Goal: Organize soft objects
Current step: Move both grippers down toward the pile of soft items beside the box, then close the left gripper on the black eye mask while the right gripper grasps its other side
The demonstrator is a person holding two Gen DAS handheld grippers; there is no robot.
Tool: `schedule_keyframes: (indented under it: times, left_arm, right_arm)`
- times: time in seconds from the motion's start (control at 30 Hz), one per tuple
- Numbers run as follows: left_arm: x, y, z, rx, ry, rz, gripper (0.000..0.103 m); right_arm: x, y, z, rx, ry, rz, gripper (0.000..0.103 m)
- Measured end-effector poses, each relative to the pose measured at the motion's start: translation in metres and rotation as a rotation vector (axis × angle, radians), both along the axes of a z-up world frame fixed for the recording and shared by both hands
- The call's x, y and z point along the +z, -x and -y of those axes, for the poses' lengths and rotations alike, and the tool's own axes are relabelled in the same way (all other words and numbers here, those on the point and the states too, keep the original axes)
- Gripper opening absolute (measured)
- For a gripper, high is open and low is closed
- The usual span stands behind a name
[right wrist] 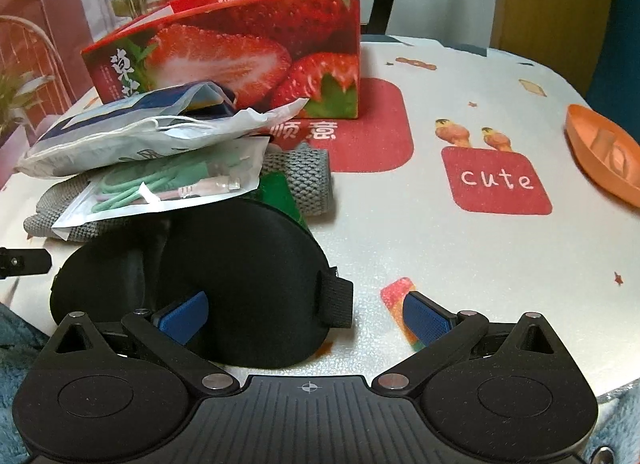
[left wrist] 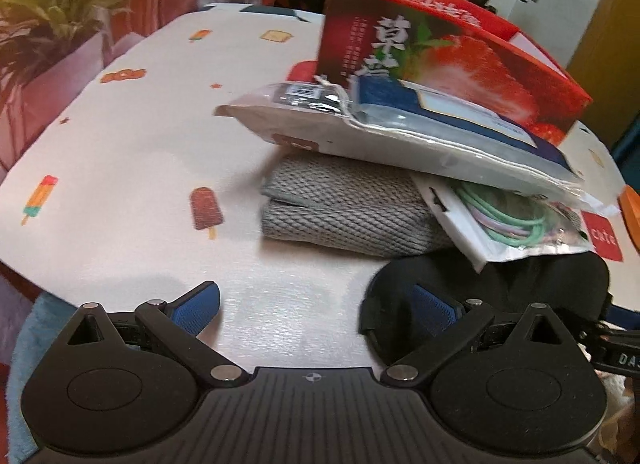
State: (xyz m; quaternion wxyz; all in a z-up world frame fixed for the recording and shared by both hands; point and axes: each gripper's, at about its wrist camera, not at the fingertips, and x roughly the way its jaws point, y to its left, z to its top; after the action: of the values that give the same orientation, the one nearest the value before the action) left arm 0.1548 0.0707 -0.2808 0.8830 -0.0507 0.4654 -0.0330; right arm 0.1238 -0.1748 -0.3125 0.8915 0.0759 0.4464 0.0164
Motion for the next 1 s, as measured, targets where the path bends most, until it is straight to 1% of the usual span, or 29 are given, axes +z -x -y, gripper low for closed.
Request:
schedule_keyframes:
  times: [0.07, 0.17, 0.23, 0.37, 0.47, 0.5, 0.53, 0.57, 0.6, 0.63, 0.73, 0.83, 1.0]
  left_arm:
    - [-0.001, 0.0, 0.004, -0.026, 0.012, 0.001, 0.099]
    - [-0.007, -0.002, 0.01, -0.089, 0.049, -0.027, 0.094]
    - [-0.009, -0.002, 0.012, -0.107, 0.061, -0.036, 0.094]
    - [-0.01, -0.001, 0.013, -0.121, 0.079, -0.029, 0.092]
    - [-0.013, -0.003, 0.016, -0.156, 0.089, -0.041, 0.092]
    - [-0.014, -0.003, 0.017, -0.161, 0.086, -0.032, 0.092]
    - [-0.014, -0.003, 0.017, -0.169, 0.094, -0.032, 0.09]
    - [-0.014, -0.003, 0.017, -0.177, 0.104, -0.03, 0.081]
    - [-0.014, -0.003, 0.019, -0.186, 0.112, -0.027, 0.078]
    - [-0.014, -0.003, 0.02, -0.205, 0.123, -0.027, 0.077]
    - [-0.015, -0.002, 0.028, -0.255, 0.123, -0.031, 0.076]
    - [-0.015, -0.001, 0.038, -0.292, 0.107, -0.03, 0.069]
    - [-0.019, -0.003, 0.04, -0.304, 0.135, -0.026, 0.069]
  right_arm:
    - [0.001, 0.0, -0.001, 0.003, 0.004, 0.001, 0.103]
    - [0.001, 0.0, 0.0, 0.004, 0.0, 0.0, 0.103]
    - [0.0, 0.0, 0.001, 0.004, -0.003, 0.0, 0.103]
    - [0.0, 0.0, -0.001, 0.006, 0.005, 0.004, 0.103]
    - [0.001, 0.001, -0.002, 0.011, 0.009, 0.008, 0.103]
    - [0.001, 0.001, -0.002, 0.013, 0.01, 0.009, 0.103]
    - [0.001, 0.002, -0.002, 0.015, 0.012, 0.012, 0.103]
    - [0.002, 0.003, -0.002, 0.018, 0.012, 0.014, 0.103]
    - [0.003, 0.004, -0.003, 0.019, 0.013, 0.018, 0.103]
    - [0.004, 0.005, -0.003, 0.023, 0.015, 0.023, 0.102]
    - [0.006, 0.007, -0.007, 0.045, 0.019, 0.034, 0.102]
    - [0.006, 0.007, -0.009, 0.066, 0.013, 0.031, 0.096]
    - [0.003, 0.007, -0.009, 0.089, -0.021, 0.02, 0.091]
